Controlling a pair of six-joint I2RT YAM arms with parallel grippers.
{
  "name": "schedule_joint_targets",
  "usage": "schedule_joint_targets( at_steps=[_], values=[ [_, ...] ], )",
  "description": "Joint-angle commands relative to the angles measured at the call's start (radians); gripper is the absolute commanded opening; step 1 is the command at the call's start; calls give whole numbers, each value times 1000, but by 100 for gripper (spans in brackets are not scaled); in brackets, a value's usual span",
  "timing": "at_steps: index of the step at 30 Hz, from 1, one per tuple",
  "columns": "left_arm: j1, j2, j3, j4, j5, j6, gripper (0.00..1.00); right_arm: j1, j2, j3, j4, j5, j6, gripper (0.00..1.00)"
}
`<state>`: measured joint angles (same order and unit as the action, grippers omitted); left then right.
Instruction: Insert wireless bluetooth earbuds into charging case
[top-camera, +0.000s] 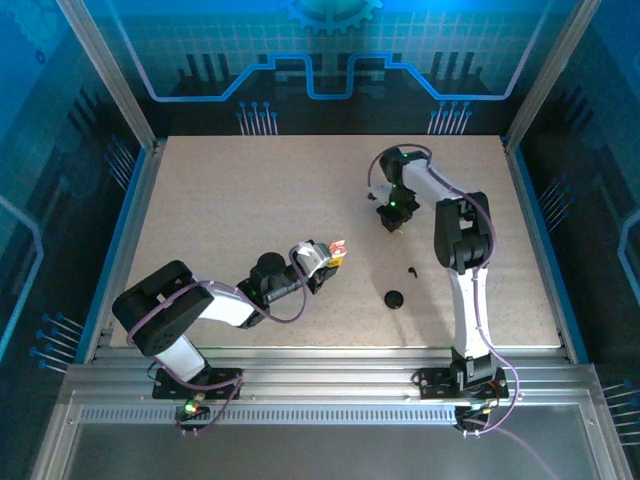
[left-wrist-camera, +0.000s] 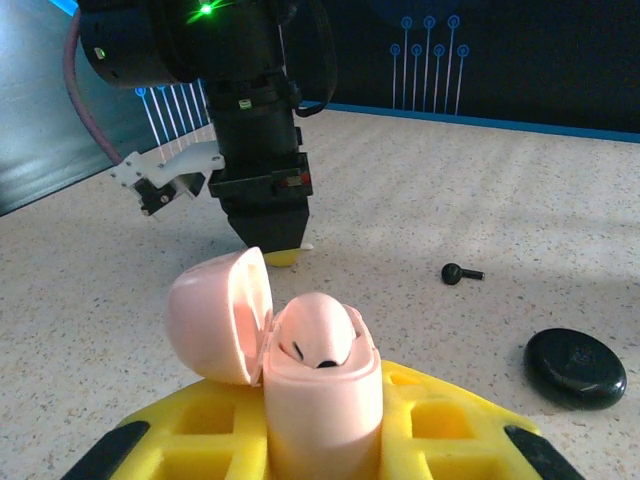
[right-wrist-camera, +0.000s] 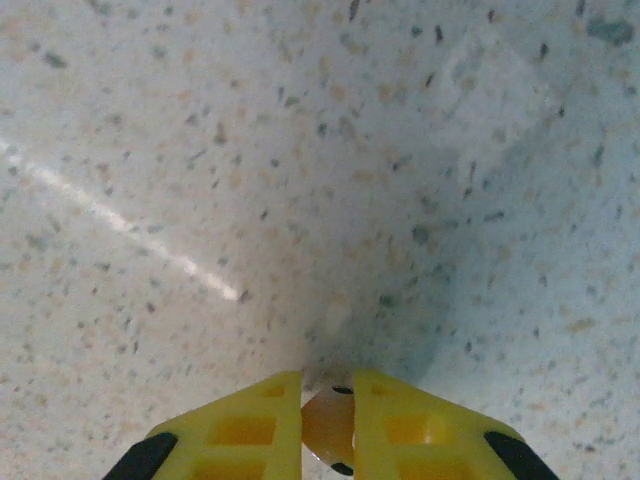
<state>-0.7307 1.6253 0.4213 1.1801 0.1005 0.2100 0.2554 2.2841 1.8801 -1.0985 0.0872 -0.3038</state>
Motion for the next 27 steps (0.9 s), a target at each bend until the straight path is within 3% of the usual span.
schedule_joint_targets(
  at_steps=[1,8,14,21,27],
  values=[
    [-9,49,38,58,-10,8,20,7,-152,-74,78,-46,27,15],
    [-14,190,67,219,-24,-27,19,-10,-320,-252,221,-94,114,15],
    [-29,271,128,221,-24,-25,19,-22,-445,-422,366,-196,223,15],
    [-58,318,191,220,-124,-23,19,-28,-517,-577,530,-319,382,14],
    [-76,331,209,221,-145,-11,19,-38,-628,-735,696,-421,567,14]
  ],
)
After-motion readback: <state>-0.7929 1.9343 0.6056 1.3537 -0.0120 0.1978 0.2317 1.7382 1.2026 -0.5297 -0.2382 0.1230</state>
